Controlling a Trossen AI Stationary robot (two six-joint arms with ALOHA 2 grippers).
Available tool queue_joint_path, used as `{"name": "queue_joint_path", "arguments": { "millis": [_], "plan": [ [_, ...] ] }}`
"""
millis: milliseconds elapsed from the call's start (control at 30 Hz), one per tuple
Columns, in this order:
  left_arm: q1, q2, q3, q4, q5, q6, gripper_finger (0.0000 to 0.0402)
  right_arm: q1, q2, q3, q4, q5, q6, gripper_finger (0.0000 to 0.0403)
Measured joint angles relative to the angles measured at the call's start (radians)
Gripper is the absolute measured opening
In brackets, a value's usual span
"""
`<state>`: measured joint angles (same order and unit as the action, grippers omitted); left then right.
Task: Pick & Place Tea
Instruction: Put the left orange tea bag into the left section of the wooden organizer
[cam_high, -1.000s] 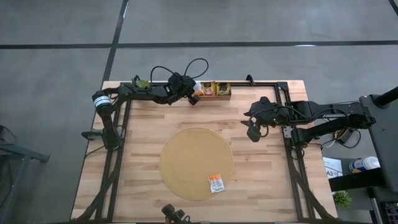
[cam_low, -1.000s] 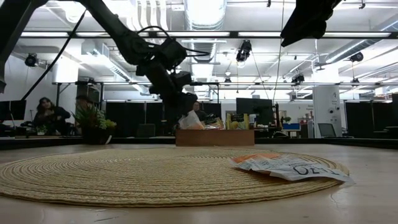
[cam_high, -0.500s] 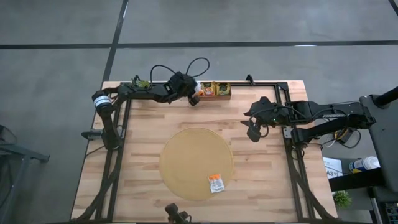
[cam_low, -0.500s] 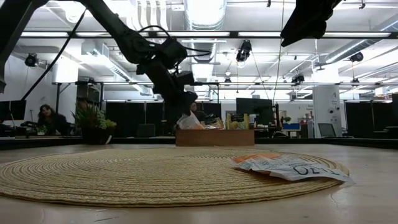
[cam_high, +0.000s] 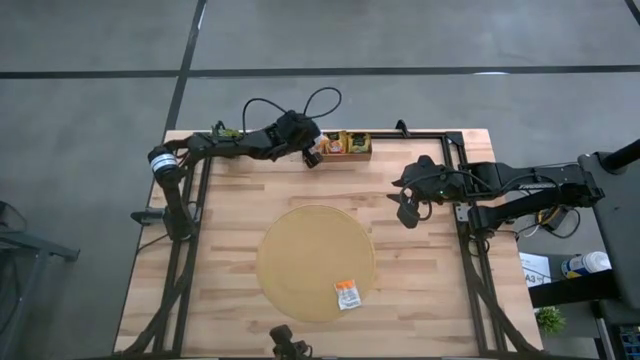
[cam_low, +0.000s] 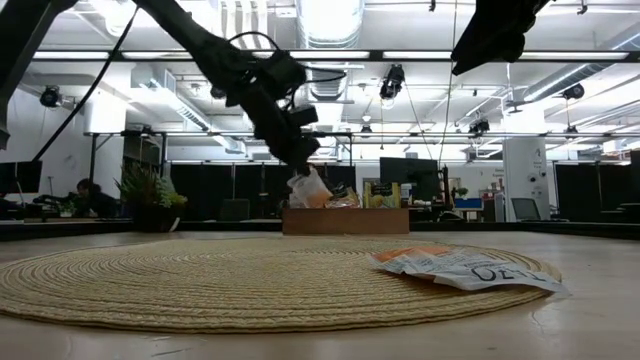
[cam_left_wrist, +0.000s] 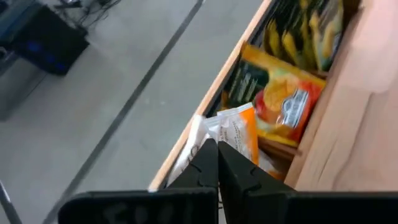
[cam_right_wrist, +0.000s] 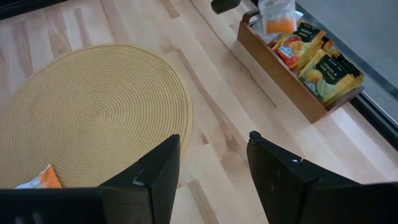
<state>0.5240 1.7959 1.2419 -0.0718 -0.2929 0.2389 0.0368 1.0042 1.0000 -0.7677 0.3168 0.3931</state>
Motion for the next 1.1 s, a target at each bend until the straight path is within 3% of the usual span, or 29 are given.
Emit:
{"name": "queue_joint_path", "arguments": {
  "millis": [300, 1100],
  "plan": [
    [0.014, -0.001, 0.168, -0.287, 0.056, 0.152, 0.0000, 0.000, 0.000, 0.000, 0.000, 0.000, 0.000, 0.0182],
    [0.031, 0.012, 0.177, -0.309, 0.123, 0.343, 0.0000, 0.000, 0.000, 0.000, 0.000, 0.000, 0.000, 0.0182]
  ]
}}
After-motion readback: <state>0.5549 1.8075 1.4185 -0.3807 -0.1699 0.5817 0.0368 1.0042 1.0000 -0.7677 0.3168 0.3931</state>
